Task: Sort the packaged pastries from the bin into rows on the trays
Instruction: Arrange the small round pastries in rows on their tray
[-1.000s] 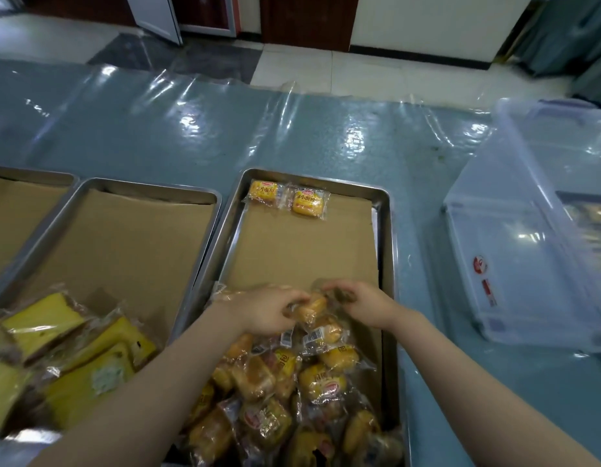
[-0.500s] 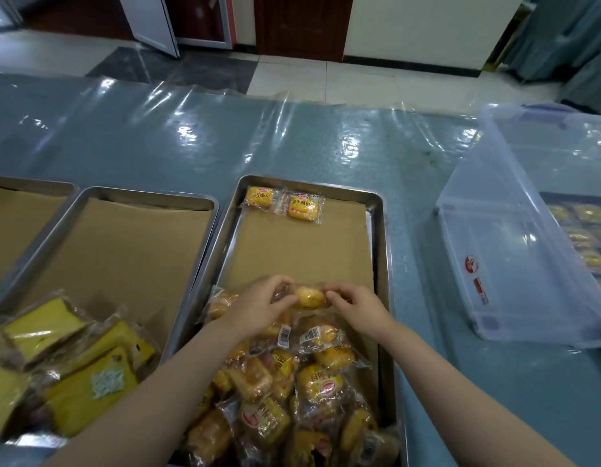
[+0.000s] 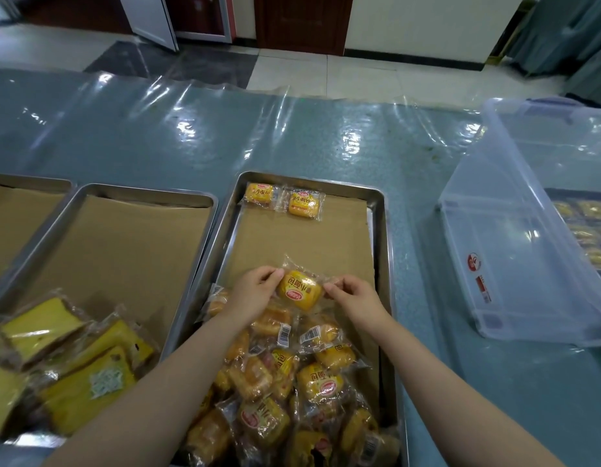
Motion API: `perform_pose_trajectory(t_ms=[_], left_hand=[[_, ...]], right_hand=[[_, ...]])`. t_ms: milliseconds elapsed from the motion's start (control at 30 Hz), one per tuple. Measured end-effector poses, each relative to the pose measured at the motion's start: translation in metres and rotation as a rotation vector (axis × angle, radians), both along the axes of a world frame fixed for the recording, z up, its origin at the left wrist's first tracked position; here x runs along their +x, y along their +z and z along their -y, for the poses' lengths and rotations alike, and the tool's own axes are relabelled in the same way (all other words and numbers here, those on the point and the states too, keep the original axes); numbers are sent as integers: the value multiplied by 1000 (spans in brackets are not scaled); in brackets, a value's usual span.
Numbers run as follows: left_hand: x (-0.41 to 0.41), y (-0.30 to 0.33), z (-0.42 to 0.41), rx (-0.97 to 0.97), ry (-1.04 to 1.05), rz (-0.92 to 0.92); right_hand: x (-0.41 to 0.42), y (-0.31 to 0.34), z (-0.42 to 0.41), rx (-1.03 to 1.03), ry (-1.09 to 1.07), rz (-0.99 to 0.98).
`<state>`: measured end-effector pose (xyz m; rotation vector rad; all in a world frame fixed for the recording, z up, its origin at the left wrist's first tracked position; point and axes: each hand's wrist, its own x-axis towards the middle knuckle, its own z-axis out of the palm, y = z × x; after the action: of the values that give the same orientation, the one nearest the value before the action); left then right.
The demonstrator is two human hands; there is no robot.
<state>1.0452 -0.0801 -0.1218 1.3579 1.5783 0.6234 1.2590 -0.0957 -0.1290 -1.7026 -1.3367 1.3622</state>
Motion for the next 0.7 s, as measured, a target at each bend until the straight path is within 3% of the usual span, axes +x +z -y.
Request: perform_pose_trajectory(t_ms=[100, 167, 400, 467, 600, 700], left_hand=[[1, -1, -6, -148, 317, 296], [-5, 3, -11, -178, 454, 382], [-12, -1, -12, -43, 106, 58], [-12, -5, -12, -21, -71, -158], [-14, -10, -17, 38, -263, -500], [-22, -16, -30, 67, -344, -588]], right_hand=[[0, -4, -3, -37, -72, 2], [2, -5, -4, -71, -169, -47], [9, -9, -7, -224, -401, -74], [11, -11, -5, -236, -249, 151], [18, -11, -2, -44, 117, 843], [24, -8, -7, 241, 164, 988]])
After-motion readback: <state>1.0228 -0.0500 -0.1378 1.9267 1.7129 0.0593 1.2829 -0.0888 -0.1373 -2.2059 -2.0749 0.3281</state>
